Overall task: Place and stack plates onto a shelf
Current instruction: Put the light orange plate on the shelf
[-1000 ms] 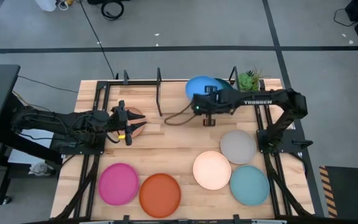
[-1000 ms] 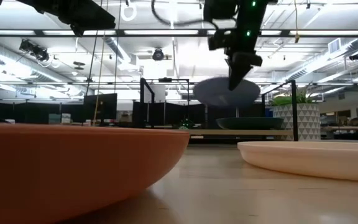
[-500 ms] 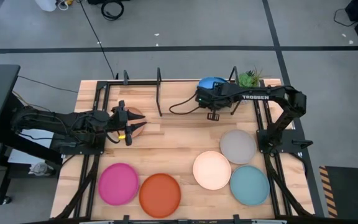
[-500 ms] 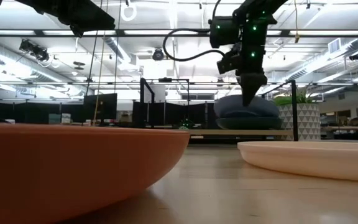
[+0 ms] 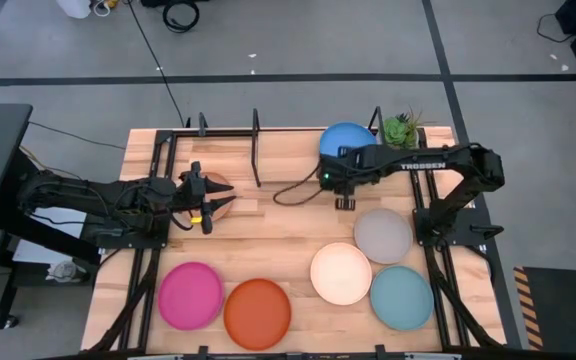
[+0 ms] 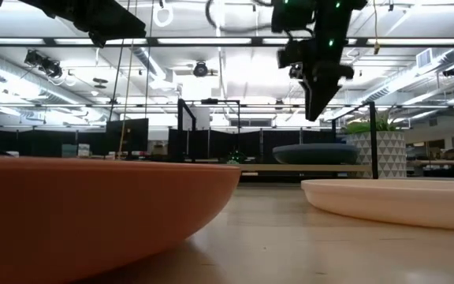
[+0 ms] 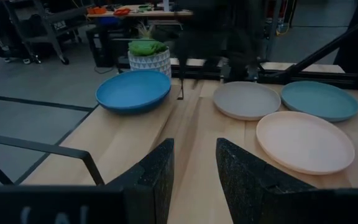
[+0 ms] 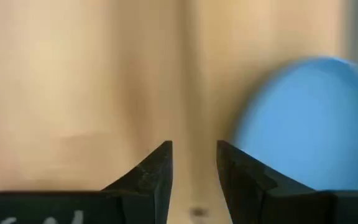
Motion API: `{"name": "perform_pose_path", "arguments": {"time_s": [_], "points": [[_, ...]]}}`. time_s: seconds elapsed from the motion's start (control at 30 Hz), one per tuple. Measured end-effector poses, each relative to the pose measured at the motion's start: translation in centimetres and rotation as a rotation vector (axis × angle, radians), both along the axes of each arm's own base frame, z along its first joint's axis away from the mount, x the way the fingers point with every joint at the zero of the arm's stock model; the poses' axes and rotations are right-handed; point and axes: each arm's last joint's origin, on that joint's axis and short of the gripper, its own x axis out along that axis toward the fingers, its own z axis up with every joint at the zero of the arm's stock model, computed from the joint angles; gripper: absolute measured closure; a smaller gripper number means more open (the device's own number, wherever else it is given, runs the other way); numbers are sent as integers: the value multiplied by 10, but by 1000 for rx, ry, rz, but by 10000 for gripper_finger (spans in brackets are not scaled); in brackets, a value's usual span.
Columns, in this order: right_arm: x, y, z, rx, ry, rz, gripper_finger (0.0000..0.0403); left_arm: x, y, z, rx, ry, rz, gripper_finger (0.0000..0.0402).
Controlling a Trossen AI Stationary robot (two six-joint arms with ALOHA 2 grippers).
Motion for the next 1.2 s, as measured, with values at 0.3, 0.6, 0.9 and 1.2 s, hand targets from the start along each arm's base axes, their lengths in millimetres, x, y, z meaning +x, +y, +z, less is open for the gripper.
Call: {"name": "perform_pose_path", "arguments": {"time_s": [0.3, 0.6, 0.9, 1.2], "points": [[4, 56, -30, 260, -30, 219, 265, 0, 0, 0, -7, 0, 2, 274], [3, 87, -58, 329, -106, 297, 242, 0, 0, 0, -6, -1, 1, 274], [-4, 98, -76, 335, -125, 253, 250, 0, 0, 0, -5, -1, 1, 274], [-14, 96, -96, 342, -125, 206, 253, 0, 0, 0, -5, -2, 1, 274]]}}
